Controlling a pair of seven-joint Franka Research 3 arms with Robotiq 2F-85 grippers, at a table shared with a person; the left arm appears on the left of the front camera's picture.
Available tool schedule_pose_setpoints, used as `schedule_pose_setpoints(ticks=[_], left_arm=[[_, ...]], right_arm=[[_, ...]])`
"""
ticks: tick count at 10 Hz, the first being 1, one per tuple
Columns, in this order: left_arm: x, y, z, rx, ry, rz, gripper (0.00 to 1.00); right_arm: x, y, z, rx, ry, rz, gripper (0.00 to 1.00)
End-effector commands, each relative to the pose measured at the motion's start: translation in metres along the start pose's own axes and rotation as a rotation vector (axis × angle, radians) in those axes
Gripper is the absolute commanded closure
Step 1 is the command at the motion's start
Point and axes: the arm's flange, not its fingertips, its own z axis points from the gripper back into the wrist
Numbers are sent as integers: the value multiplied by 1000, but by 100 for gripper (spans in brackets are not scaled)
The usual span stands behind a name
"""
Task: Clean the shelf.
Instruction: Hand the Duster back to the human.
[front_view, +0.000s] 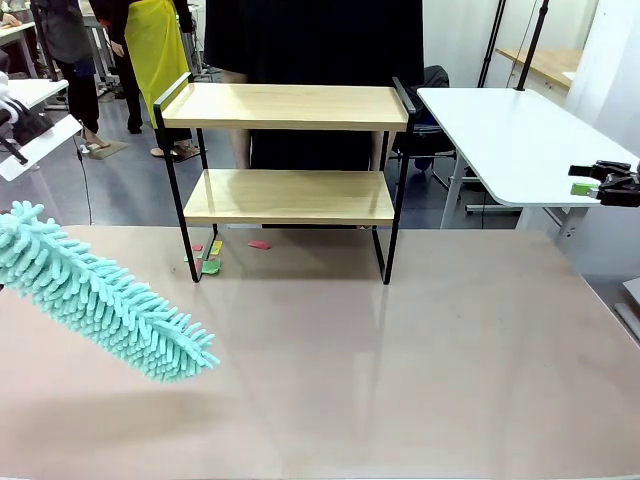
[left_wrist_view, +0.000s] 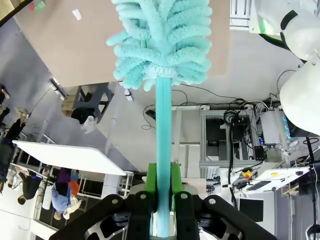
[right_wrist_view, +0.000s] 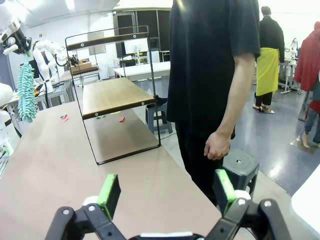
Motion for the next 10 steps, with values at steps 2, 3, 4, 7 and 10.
schedule_pose_setpoints(ticks=[2, 3, 4, 7, 10], left_arm=[[-2, -3, 2, -2, -2, -9, 87], [0, 0, 0, 0, 0, 0, 87], [-6, -2, -3, 29, -86, 63, 87], [-3, -10, -27, 80, -288, 67, 87], [8, -12, -59, 128, -568, 181, 87]], right_arm=[[3, 0, -2, 2, -1, 6, 0], [3, 0, -2, 2, -1, 6, 0], [0, 0, 0, 0, 0, 0, 0], [76, 39, -25, 11, -125, -12, 0], [121, 106, -79, 65, -80, -42, 0]])
